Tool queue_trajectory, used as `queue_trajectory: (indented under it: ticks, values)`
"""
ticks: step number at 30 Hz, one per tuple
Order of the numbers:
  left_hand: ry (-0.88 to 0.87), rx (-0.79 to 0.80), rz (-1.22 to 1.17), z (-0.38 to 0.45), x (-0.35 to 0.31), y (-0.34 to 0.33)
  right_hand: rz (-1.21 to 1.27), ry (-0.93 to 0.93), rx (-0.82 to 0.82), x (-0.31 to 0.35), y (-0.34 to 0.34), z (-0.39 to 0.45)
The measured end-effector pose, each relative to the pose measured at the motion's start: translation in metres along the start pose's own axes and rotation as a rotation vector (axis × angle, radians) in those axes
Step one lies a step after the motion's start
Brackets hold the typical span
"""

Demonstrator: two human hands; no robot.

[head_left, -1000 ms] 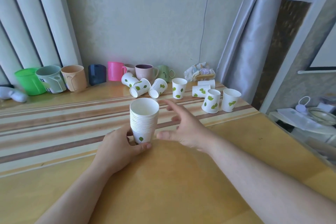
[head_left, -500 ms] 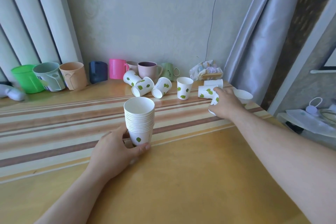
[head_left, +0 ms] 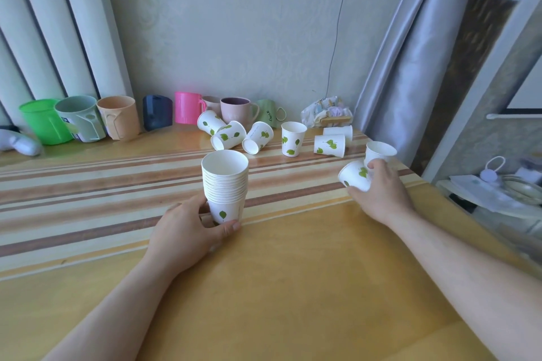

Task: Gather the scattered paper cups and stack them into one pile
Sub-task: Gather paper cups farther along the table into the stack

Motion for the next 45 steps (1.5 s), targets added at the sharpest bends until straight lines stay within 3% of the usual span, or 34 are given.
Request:
queue_trajectory:
  ticks: [12, 15, 18, 21, 28, 33, 38, 41, 45]
  values:
    - [0.0, 0.001, -0.005, -0.003, -0.001, 0.0, 0.047, -0.076, 0.101, 0.01, -0.001, -0.029]
    - [0.005, -0.003, 0.004, -0.003, -0.002, 0.0, 0.609, -0.107, 0.116, 0.053, 0.0, -0.044]
    - [0.013, -0.011, 0.006, -0.002, -0.003, 0.001, 1.178, -0.019, 0.275, 0.129, 0.002, -0.062]
    - [0.021, -0.013, -0.007, -0.004, -0.004, 0.0, 1.41, 0.139, 0.372, 0.2, 0.015, -0.077]
    - [0.007, -0.026, -0.007, -0.005, -0.005, 0.002, 1.073, 0.263, 0.399, 0.258, -0.013, -0.108]
    - [0.001, -0.021, -0.023, -0.005, -0.005, 0.003, 1.153, 0.264, 0.438, 0.251, -0.031, -0.116]
    - [0.006, -0.019, -0.037, -0.006, -0.004, 0.002, 1.063, 0.334, 0.445, 0.226, -0.029, -0.112]
    - [0.015, -0.009, -0.018, -0.006, -0.002, 0.002, 0.979, 0.259, 0.329, 0.174, -0.017, -0.081]
    - [0.002, -0.008, 0.057, -0.004, -0.004, -0.002, 0.777, 0.007, -0.107, 0.058, 0.017, -0.02]
Point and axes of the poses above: each hand's wrist, its own z-axis towards the middle knuckle, its own y-axis out of the back of the hand, x = y × z, the point moved 7 cm from there along z, towards the middle knuckle, and after that the axes turned 2 degrees about -z, right-handed, at the moved point
